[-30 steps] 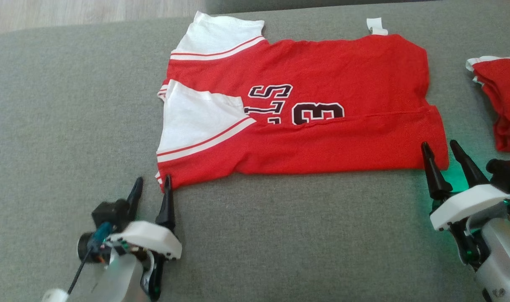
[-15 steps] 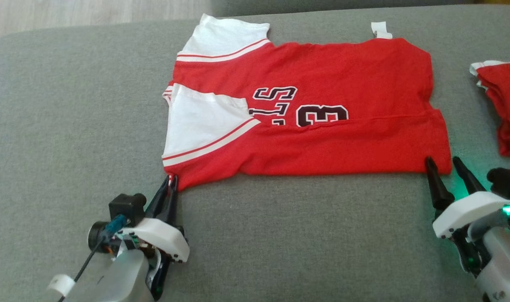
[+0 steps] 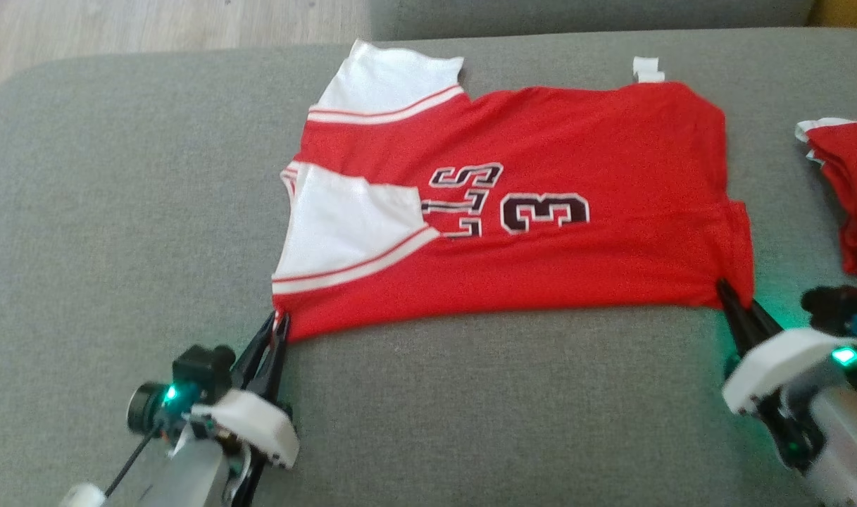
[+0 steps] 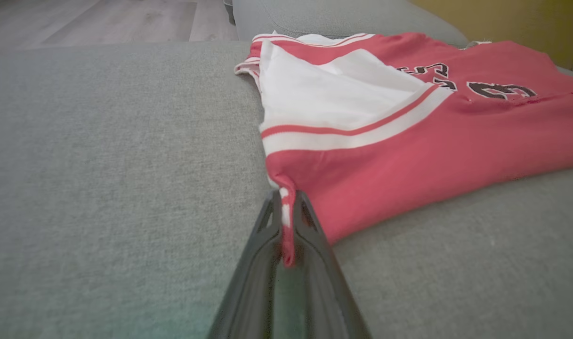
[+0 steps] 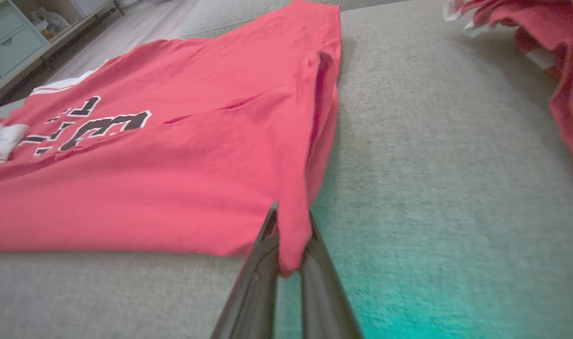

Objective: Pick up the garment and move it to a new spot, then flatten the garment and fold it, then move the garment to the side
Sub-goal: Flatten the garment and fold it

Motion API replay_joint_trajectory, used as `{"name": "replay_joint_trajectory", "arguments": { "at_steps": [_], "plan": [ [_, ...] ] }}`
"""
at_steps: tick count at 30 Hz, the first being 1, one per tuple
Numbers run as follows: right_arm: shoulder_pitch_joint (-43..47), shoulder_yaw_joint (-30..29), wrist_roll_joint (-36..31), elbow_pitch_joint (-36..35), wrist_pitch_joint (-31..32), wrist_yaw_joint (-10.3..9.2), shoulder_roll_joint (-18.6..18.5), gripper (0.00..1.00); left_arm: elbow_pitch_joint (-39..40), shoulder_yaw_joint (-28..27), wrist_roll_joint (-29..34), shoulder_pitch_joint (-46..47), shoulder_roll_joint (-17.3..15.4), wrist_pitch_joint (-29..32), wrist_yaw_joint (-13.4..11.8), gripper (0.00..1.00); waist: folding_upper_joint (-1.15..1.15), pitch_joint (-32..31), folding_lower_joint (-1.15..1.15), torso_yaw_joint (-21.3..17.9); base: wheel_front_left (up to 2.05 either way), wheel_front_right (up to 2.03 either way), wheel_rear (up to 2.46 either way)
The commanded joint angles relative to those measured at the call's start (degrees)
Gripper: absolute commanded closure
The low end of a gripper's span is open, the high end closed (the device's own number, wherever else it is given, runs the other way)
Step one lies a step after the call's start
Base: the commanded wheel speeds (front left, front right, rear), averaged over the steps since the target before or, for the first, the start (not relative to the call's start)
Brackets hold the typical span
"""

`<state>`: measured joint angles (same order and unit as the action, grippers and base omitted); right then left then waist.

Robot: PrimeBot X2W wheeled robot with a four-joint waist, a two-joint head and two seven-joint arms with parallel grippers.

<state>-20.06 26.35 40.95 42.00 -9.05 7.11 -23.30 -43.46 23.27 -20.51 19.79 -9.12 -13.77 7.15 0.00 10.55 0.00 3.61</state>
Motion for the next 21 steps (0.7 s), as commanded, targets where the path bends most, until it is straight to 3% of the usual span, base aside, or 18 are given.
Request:
{"name": "replay_joint_trajectory", "arguments": {
  "at_steps": [1,10,21],
  "plan": [
    [2.34,1.14,0.45,-2.15,-0.1,0.37,-3.4,1.0,2.2,-1.46,0.42,-1.45,-3.06,-0.56,0.15,1.0,0.0,-0.61,0.0,-0.23,0.0,0.0,0.0],
    [10.14,2.29,1.59,-9.47,2.28,0.37,-10.48,1.0,13.93,-0.15,-0.34,-13.37,-6.96,3.69,-0.75,1.0,0.0,-2.01,0.0,-1.49,0.0,0.0,0.0],
    [22.39,-4.54,2.77,-19.29,4.35,0.37,-13.95,1.0,37.8,-1.1,-2.02,-28.45,-11.35,11.83,-6.73,1.0,0.0,-4.48,0.0,-1.33,0.0,0.0,0.0]
  ]
}}
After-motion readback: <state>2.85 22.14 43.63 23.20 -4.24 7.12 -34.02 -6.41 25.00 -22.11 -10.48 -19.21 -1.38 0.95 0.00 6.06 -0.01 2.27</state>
